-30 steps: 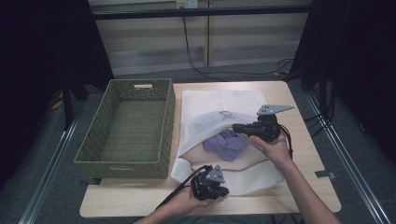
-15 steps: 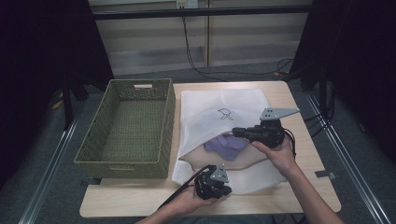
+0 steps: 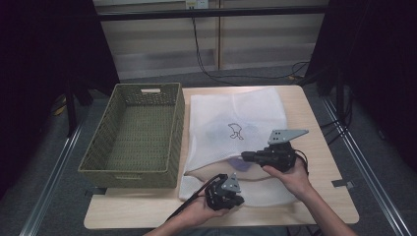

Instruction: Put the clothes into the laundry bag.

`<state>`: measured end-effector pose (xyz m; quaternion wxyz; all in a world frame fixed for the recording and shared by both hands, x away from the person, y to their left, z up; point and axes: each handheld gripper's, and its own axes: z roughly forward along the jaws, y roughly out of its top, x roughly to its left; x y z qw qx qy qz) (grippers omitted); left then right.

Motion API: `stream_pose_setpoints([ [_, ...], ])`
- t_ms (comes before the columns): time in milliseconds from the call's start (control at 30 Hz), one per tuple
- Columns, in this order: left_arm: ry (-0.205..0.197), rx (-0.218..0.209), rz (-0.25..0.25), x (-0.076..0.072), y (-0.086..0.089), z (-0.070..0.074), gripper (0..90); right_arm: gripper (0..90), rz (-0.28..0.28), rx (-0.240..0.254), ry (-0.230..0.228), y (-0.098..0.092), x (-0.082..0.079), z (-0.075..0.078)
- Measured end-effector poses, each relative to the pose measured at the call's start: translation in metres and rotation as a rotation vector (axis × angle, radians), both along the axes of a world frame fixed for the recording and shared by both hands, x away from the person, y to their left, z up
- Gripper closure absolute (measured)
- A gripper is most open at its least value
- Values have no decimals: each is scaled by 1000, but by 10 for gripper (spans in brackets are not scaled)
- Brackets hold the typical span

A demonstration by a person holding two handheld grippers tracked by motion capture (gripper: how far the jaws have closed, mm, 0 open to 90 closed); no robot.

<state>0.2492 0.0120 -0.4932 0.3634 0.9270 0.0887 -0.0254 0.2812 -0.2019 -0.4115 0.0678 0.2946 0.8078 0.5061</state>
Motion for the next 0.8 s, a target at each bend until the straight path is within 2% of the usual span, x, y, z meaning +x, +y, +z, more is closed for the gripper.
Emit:
stream_pose_setpoints([
  [33, 7, 4, -8, 1, 0, 0, 874, 897, 5, -5, 1, 1, -1, -2],
  [67, -3, -4, 4, 0, 0, 0, 874, 896, 5, -9, 4, 1, -2, -3],
  [167, -8, 21, 1, 0, 0, 1, 874, 896, 9, -17, 13, 2, -5, -10],
  [200, -7, -8, 7, -1, 0, -1, 874, 896, 12, -25, 17, 3, -6, -14],
  [267, -9, 17, -1, 0, 0, 1, 874, 896, 14, -34, 29, 3, -6, -19],
  [333, -8, 22, -3, 0, 0, 1, 874, 896, 15, -38, 30, 3, -7, -22],
  [400, -7, 21, -2, 0, 0, 1, 874, 896, 12, -46, 52, 3, -7, -32],
  [433, -9, 5, 7, -1, 0, 0, 874, 896, 12, -53, 57, 2, -7, -35],
  [467, -7, 23, 1, 0, 0, 2, 874, 896, 8, -57, 64, 2, -7, -37],
  [800, -8, 22, -2, 0, 1, 1, 874, 895, 28, -100, 100, 6, -8, -51],
])
